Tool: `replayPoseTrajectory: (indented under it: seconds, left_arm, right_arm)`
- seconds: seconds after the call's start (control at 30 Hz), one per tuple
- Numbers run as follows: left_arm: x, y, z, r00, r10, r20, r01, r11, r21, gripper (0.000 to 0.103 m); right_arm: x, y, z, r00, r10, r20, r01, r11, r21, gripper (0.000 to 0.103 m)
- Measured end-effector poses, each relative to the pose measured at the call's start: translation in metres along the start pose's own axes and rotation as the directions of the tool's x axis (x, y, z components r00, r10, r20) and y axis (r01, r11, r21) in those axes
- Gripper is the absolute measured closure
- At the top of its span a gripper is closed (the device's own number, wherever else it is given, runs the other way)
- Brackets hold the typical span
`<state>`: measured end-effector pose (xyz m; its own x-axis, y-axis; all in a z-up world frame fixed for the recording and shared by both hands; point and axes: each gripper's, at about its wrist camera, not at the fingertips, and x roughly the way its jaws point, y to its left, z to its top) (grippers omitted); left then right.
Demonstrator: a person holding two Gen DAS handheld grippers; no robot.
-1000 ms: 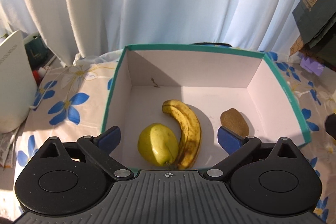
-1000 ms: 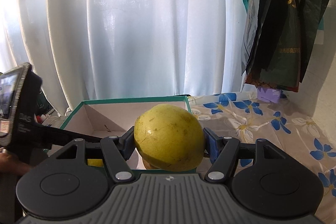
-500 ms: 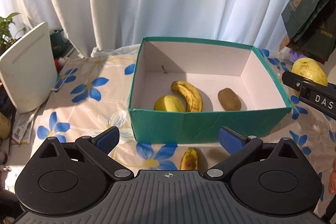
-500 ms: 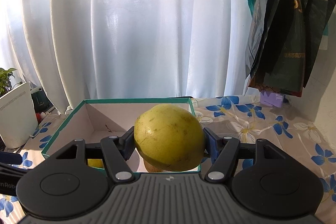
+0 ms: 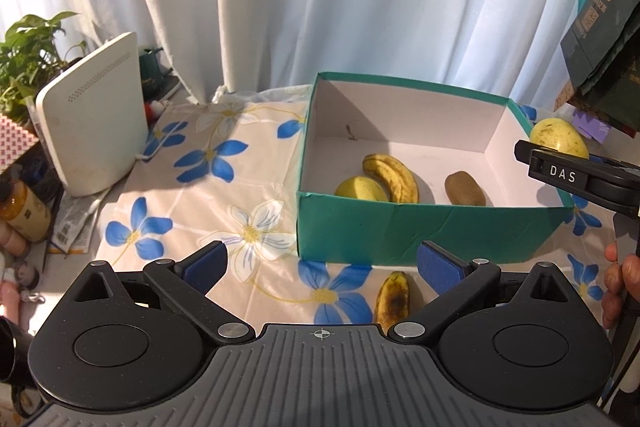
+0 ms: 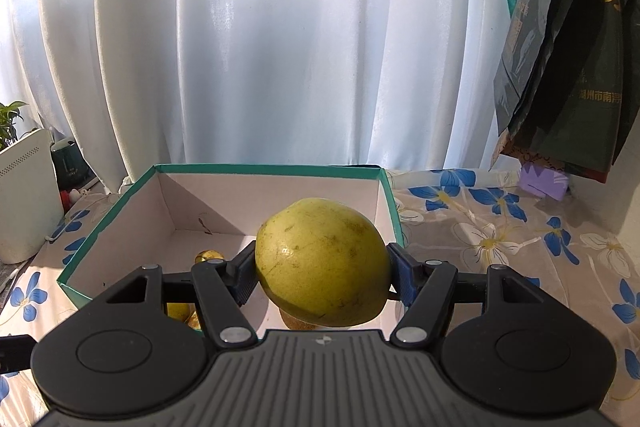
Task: Organize fruits
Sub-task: 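Carry the held pear over the green box with the right gripper, then lower the pear into the green box and open the right gripper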
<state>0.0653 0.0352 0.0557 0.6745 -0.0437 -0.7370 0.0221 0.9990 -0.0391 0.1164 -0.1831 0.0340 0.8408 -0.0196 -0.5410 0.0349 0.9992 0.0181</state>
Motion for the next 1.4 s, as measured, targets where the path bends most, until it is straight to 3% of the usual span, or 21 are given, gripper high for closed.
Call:
replayPoseTrajectory:
  seconds: [0.53, 1.0, 1.4]
  left_arm:
    - [0.015, 0.012, -0.005, 0.998, 0.005, -0.055, -0.006, 1.0, -0.01, 0.0]
    - [0.02, 0.035, -0.014, 0.995, 0.025, -0.093, -0.029, 0.998, -0.05, 0.0]
    - [0.015, 0.045, -0.019, 0.994, 0.037, -0.1, -0.043, 0.997, -0.063, 0.0]
  right_arm:
    - [0.058, -0.003, -0.018, 0.992, -0.02, -0.121, 0.02, 1.0, 0.0, 0.037]
    - [0.075, 0.011, -0.021, 0.989, -0.053, -0.137, 0.037, 0.992, -0.117, 0.037]
    - [0.062, 0.01, -0.018, 0.993, -0.02, -0.114, 0.012, 0.997, -0.077, 0.037]
